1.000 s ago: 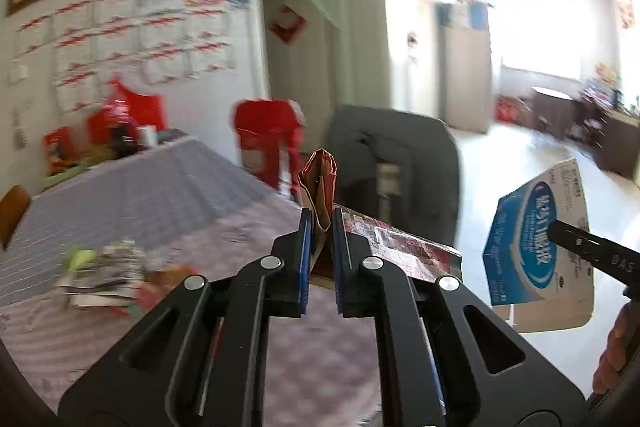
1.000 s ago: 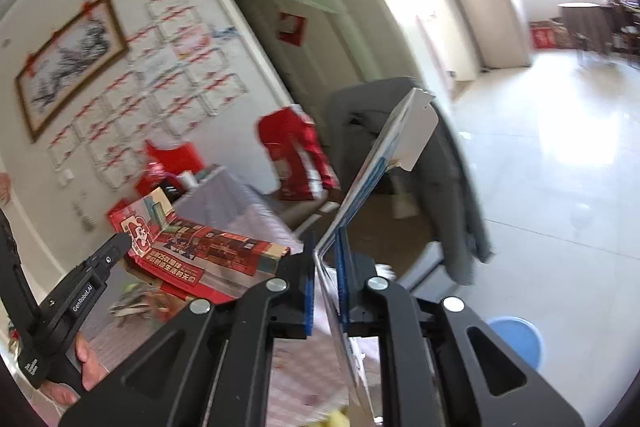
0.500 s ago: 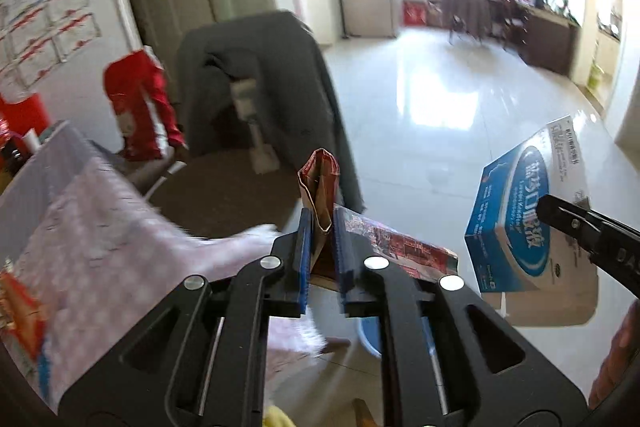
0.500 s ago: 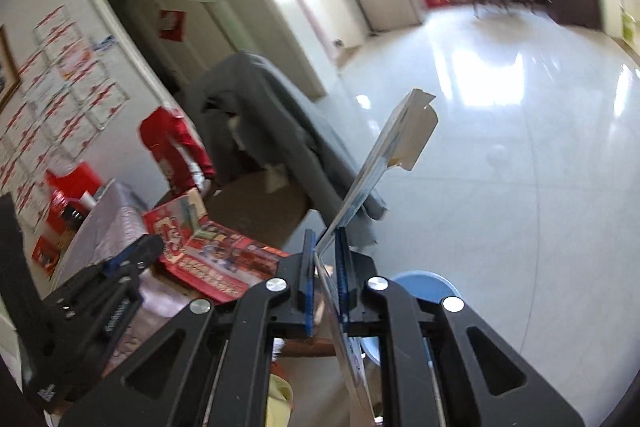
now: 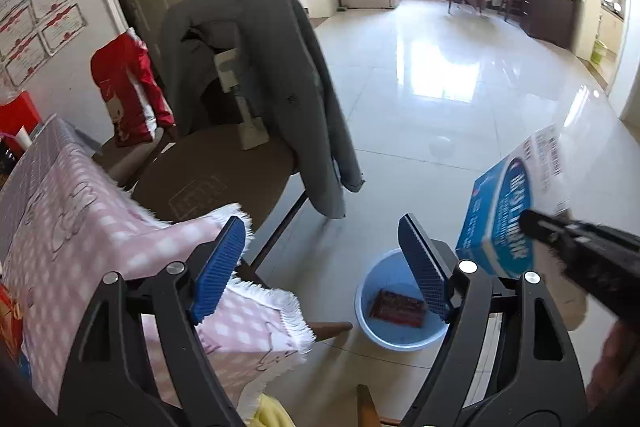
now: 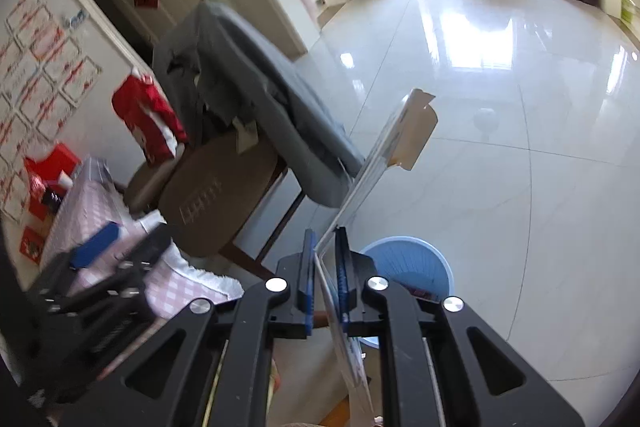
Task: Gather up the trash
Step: 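Open both grippers over the blue bucket to drop the trash, then return to the table and grasp the red snack bag with the right gripper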
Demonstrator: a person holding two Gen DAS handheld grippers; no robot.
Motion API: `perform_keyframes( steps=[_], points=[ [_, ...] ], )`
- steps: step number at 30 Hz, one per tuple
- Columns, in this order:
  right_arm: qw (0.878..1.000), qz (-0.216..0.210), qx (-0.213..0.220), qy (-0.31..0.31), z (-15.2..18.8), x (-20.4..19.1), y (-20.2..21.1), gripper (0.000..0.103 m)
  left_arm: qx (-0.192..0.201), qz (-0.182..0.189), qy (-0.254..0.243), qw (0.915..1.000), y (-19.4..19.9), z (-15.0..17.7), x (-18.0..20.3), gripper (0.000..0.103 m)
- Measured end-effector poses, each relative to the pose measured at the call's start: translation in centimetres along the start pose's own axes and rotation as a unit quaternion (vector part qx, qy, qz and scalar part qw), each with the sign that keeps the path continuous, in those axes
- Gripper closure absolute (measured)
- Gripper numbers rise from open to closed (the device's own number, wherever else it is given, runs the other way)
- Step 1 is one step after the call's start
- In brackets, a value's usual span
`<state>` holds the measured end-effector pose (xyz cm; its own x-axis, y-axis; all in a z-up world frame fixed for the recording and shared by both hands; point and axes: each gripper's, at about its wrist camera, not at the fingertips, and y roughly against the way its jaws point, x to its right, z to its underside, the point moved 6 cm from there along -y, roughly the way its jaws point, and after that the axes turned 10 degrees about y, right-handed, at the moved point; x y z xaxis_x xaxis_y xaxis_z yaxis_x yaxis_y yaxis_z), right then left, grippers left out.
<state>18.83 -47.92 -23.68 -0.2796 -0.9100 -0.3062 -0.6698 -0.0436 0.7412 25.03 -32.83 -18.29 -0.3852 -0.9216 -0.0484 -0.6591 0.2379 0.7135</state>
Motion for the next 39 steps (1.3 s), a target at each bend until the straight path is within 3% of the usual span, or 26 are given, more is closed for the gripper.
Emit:
perform_keyframes(
  steps=[2, 3, 4, 6, 16, 24, 32, 39],
  points=[
    [1.0, -0.009, -0.015, 0.02, -0.1, -1.1, -1.1, 0.09, -0.001, -0.004, 0.009, 1.0, 0.1, -0.2, -0.6, 0.025],
    [0.999, -0.007, -0.02, 0.027, -0.2, -1.6, -1.5, 0.084, 0.0, -0.006, 0.012, 0.9999, 0.2, -0.2, -0.9, 0.025],
    [0.999, -0.002, -0.023, 0.028, -0.2, -1.9, -1.8, 0.061, 0.002, -0.007, 0.014, 0.9999, 0.4, -0.3, -1.2, 0.025],
    [0.999, 0.005, -0.019, 0.034, -0.6, -2.4, -2.1, 0.031, 0.004, -0.013, 0.019, 0.9997, 0.5, -0.4, -1.9, 0.025],
    [0.998, 0.009, 0.001, 0.063, -1.7, -4.1, -0.7, 0.03, 0.015, -0.018, 0.042, 0.9988, 1.6, -0.9, -3.9, 0.025],
    [0.995, 0.001, 0.033, 0.09, -2.7, -7.9, 2.3, 0.03, 0.047, -0.016, 0.075, 0.9959, 5.2, -1.7, -6.5, 0.025],
    [0.989, 0.001, 0.082, 0.122, -3.4, -12.2, 5.9, 0.03, 0.093, -0.024, 0.119, 0.9883, 10.1, -2.0, -10.7, 0.025],
    [0.982, -0.03, 0.101, 0.159, -3.3, -17.6, 7.9, 0.03, 0.135, -0.054, 0.163, 0.9759, 14.9, -0.9, -16.2, 0.025]
  ],
)
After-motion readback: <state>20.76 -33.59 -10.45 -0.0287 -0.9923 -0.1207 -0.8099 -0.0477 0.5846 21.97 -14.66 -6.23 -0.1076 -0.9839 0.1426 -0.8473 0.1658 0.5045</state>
